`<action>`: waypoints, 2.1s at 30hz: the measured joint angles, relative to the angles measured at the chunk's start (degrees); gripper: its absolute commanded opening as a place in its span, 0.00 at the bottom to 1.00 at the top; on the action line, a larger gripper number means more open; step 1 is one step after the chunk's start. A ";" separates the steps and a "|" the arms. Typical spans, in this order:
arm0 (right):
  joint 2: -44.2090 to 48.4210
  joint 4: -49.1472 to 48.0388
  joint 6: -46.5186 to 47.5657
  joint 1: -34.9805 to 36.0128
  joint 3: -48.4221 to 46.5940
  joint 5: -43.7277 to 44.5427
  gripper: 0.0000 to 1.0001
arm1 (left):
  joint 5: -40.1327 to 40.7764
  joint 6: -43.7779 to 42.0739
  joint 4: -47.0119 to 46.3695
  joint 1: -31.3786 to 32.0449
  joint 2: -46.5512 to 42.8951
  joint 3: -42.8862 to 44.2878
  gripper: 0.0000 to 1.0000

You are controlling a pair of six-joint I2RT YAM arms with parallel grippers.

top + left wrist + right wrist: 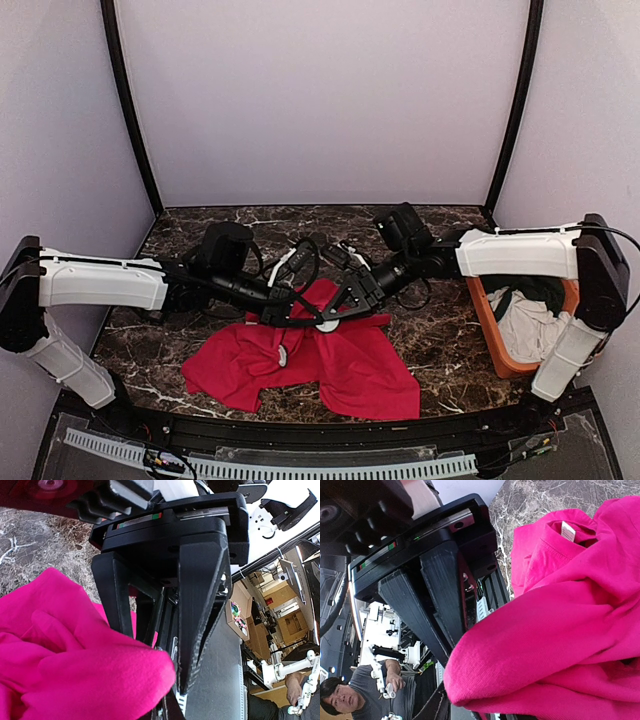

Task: Pin the brooch onto the clothing
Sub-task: Pin the brooch onto the flattened clothing.

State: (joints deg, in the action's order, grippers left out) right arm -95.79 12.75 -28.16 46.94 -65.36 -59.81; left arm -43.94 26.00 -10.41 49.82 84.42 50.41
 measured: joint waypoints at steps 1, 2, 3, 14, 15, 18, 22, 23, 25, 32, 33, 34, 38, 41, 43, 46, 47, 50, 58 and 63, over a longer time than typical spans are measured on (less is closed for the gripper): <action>0.17 -0.39 -0.09 -0.15 0.20 -0.28 0.32 | -0.07 0.00 -0.26 0.00 0.00 0.00 0.01; 0.37 -0.81 -0.22 -0.37 0.46 -0.52 0.32 | -0.13 0.02 -0.39 0.00 0.00 0.00 0.01; 0.59 -1.18 -0.46 -0.61 0.76 -0.76 0.32 | -0.17 0.02 -0.50 0.00 0.00 0.00 0.01; 1.09 -3.56 -1.97 -1.57 1.90 -1.95 0.25 | -0.20 0.04 -0.66 0.00 0.00 0.00 0.01; 1.09 -3.58 -1.95 -1.57 1.90 -1.92 0.24 | -0.17 0.07 -0.66 0.00 0.00 0.00 0.01; 1.09 -3.52 -1.70 -1.51 1.90 -1.86 0.21 | -0.15 0.13 -0.61 0.00 0.00 0.00 0.01; 1.09 -3.23 -0.79 -1.09 1.84 -1.60 0.21 | -0.13 0.24 -0.61 0.00 0.00 -0.02 0.01; 1.09 -3.19 -0.61 -1.03 1.84 -1.53 0.21 | -0.13 0.33 -0.61 0.00 0.00 -0.07 0.01; 1.09 -2.97 -0.28 -0.85 1.84 -1.22 0.21 | -0.15 0.44 -0.61 0.00 0.00 -0.17 0.01; 1.16 -1.55 2.25 -0.02 1.16 0.52 0.07 | -0.52 1.73 -0.68 -0.26 0.00 -0.68 0.01; 1.22 -1.38 2.67 0.09 1.11 0.76 0.06 | -0.72 1.97 -0.68 -0.35 0.00 -0.76 0.01; 1.29 -1.27 3.13 0.20 1.09 1.07 0.06 | -0.96 2.16 -0.70 -0.42 0.00 -0.81 0.01; 1.77 -0.85 4.63 0.35 1.09 2.36 0.04 | -1.62 3.15 -1.75 -0.55 0.00 -1.33 0.01; 2.08 -0.70 5.40 0.50 1.09 3.48 0.04 | -1.79 3.58 -2.51 -0.72 0.00 -1.73 0.01; 2.23 -0.61 5.66 0.79 1.05 4.20 0.04 | -1.92 3.89 -2.93 -0.83 0.00 -1.92 0.01; 2.25 0.85 6.73 1.42 0.31 5.77 0.04 | -1.99 4.52 -3.32 -0.92 0.00 -2.25 0.01; 2.25 1.27 6.99 1.64 0.11 6.34 0.04 | -2.08 4.68 -3.39 -0.96 0.00 -2.38 0.01; 2.25 3.04 8.26 2.32 -0.61 8.52 0.04 | -2.12 4.74 -3.48 -1.07 0.04 -2.75 0.01; 1.77 6.56 10.58 3.34 -2.43 13.51 0.07 | 0.20 1.53 -0.46 -1.07 0.07 -2.36 0.01; -0.13 9.64 11.78 3.72 -5.01 16.28 0.16 | 2.73 -0.83 2.62 -1.07 -0.02 -1.60 0.01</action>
State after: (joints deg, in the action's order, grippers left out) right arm -95.92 22.39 -16.38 50.65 -70.37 -43.53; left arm -41.21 25.17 -7.79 48.75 84.40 48.82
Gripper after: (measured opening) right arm 0.112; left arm 0.019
